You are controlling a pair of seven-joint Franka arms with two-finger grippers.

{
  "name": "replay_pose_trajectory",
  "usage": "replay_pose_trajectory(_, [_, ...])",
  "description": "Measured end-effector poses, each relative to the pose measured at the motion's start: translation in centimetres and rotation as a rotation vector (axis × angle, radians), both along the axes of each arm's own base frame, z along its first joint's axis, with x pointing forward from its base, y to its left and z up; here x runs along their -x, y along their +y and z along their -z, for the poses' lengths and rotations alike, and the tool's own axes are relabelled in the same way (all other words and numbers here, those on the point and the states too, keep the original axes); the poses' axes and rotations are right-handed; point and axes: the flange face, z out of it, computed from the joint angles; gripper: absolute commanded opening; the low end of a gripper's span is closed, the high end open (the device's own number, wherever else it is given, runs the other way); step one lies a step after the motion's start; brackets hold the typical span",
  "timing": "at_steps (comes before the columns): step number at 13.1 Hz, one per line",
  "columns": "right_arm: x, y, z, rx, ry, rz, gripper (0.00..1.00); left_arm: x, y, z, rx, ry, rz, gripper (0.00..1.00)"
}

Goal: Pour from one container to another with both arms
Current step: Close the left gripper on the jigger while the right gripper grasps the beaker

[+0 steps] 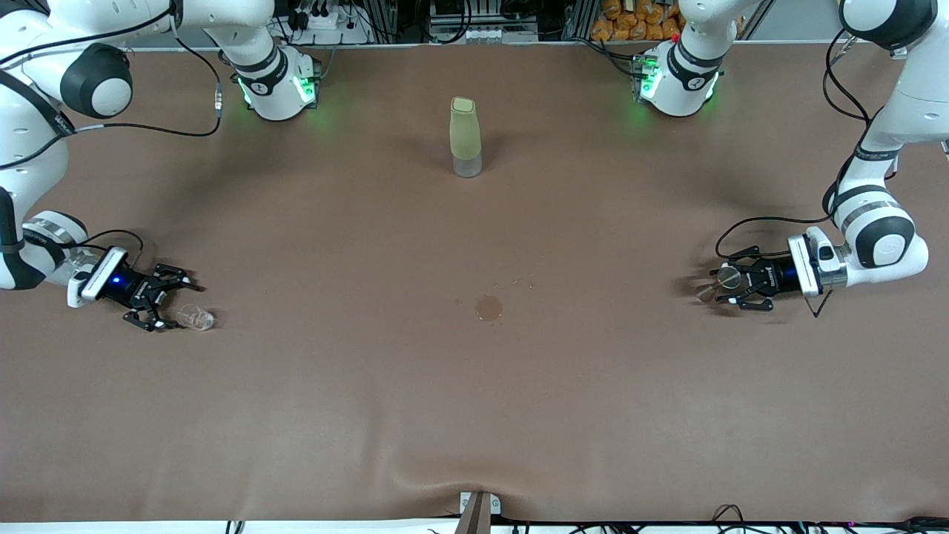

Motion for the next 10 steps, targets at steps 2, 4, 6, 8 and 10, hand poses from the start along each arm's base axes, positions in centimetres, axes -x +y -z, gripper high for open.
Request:
replay_pose_trajectory(2, [-0.7, 1.1, 0.1, -0.025, -0.014, 0.005, 1.00, 0.1, -0.1, 0.3, 0.004, 0.003, 0.002, 0.51])
replay_pose_trajectory(4, [-1.3, 2.1, 0.2, -0.043, -0.022, 0.011, 1.00, 0.2, -0.1, 0.7, 0.008, 0.005, 0.003, 0.50])
replay_pose_trajectory(6, [-1.6, 3.0, 0.4, -0.056, -0.024, 0.020, 1.00, 0.2, -0.1, 0.7, 0.009, 0.004, 0.004, 0.46])
replay_pose_trajectory(8, [-1.9, 3.6, 0.6, -0.056, -0.023, 0.025, 1.00, 0.2, -0.1, 0.7, 0.009, 0.002, 0.005, 0.43])
replay_pose_trajectory(10, [-2.3, 4.4, 0.8, -0.058, -0.025, 0.023, 0.96, 0.2, -0.1, 0.6, 0.010, -0.001, 0.006, 0.37])
